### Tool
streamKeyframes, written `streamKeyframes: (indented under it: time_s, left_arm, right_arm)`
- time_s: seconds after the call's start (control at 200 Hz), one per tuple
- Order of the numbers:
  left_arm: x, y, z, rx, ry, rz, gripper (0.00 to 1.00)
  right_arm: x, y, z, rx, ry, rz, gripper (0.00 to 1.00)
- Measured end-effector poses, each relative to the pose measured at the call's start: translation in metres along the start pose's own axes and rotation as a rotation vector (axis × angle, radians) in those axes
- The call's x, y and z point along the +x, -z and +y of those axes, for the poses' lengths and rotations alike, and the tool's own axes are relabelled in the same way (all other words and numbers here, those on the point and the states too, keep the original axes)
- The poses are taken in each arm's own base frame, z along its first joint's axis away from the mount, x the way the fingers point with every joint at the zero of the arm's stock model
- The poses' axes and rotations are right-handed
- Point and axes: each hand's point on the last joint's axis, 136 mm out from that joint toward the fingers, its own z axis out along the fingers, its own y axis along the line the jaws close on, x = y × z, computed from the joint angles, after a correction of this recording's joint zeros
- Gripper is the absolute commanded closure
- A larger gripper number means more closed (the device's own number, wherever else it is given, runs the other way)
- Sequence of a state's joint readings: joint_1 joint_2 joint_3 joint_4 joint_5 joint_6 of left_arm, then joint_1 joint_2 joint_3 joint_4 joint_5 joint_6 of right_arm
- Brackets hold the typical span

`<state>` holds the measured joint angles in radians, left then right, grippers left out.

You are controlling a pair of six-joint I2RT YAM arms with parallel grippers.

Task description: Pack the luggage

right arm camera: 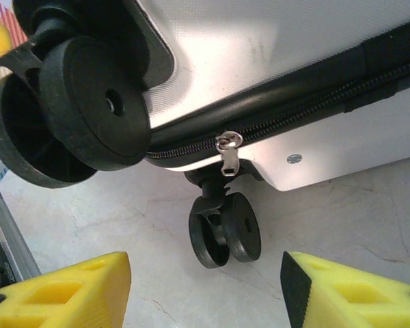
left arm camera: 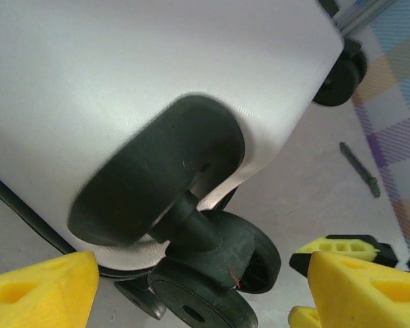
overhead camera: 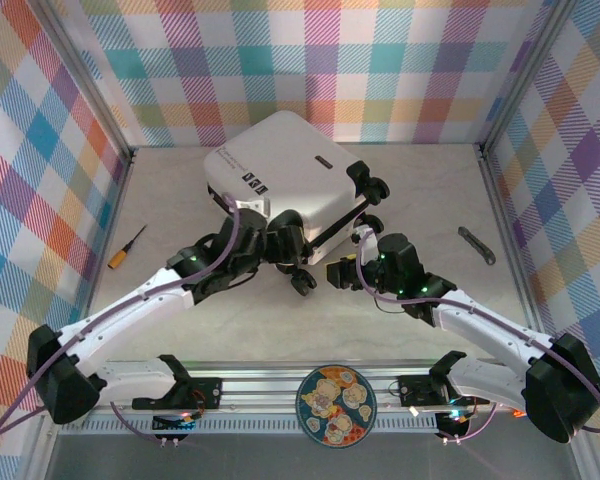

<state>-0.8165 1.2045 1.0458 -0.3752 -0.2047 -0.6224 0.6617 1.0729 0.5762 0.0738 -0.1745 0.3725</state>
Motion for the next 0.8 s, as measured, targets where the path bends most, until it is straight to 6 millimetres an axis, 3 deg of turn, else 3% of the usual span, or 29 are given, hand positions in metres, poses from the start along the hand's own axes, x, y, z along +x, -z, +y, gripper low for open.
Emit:
streamKeyframes:
  time_s: [0.195,0.44,0.67,0.8]
  left_arm:
    - [0.029,-0.019,0.003,-0.124,-0.016,0.055,0.19]
    - [0.02,-0.025,-0.019,-0.177,-0.021,0.025,0.18]
    - [0.028,-0.04,-0.011,-0.273,-0.045,0.05,0.18]
    - [0.032,-0.042,-0.001,-0.331,-0.07,0.061,0.26]
  right_arm:
    - [0.013,0.0,-0.009,0.025,0.004,0.013,0.38]
    - [0.017,-0.003,-0.011,0.026,0.012,0.016,0.38]
    - [0.022,-0.006,-0.012,0.016,0.012,0.023,0.37]
    - [0.024,-0.006,-0.014,0.016,0.015,0.022,0.37]
